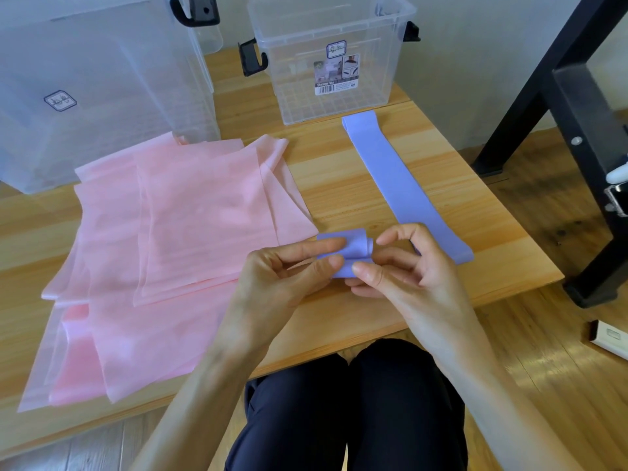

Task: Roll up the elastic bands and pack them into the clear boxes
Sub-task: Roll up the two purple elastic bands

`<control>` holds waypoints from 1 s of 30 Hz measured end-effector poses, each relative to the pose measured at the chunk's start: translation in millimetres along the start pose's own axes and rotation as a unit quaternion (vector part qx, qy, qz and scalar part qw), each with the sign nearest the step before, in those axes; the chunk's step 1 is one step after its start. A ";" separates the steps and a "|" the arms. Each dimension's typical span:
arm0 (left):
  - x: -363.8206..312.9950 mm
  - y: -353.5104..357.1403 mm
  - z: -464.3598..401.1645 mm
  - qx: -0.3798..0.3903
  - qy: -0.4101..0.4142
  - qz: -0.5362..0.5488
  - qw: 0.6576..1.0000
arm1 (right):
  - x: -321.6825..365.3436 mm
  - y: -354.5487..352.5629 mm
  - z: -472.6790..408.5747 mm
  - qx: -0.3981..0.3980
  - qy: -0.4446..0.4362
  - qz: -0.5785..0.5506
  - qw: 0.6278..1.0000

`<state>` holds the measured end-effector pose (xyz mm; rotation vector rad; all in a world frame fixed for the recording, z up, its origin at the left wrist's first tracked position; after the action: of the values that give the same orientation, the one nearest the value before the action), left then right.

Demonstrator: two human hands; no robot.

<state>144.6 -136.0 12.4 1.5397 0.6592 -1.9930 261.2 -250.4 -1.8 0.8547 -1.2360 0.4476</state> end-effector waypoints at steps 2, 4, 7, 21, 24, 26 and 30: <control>0.7 0.0 -0.8 -0.005 -0.013 0.024 1.000 | -0.4 1.5 0.6 0.010 -0.022 0.021 0.999; 1.6 0.1 -1.3 -0.003 -0.017 0.028 0.999 | -1.5 1.4 0.2 0.011 -0.029 0.040 0.999; 2.5 0.3 -1.0 0.003 -0.011 0.024 1.000 | -2.0 -0.2 -1.6 0.006 -0.021 0.058 0.998; -0.4 3.2 1.5 0.009 0.004 0.030 1.000 | -2.4 -0.6 -0.7 -0.024 0.005 0.001 1.000; -0.9 1.9 1.6 0.018 0.002 0.013 1.000 | 1.4 -1.2 -1.2 -0.033 0.007 -0.004 0.999; 0.5 2.8 0.8 0.006 -0.006 0.024 1.000 | 2.4 -0.7 -1.1 -0.024 0.013 0.000 1.000; 2.7 1.2 -1.0 0.002 -0.015 0.023 1.000 | -0.3 -0.9 -0.6 -0.019 0.022 0.000 1.000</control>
<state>145.5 -136.5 9.5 1.5100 0.6023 -1.9799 262.1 -250.4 -2.4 0.8088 -1.1997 0.4390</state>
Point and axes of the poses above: each hand's wrist, its own z-axis away from the middle knuckle, its own y-axis out of the palm, x = y × z, the point moved 2 cm from there along -z, towards the middle knuckle, and after that the axes turned 7 degrees about -z, right-handed, at the moved point
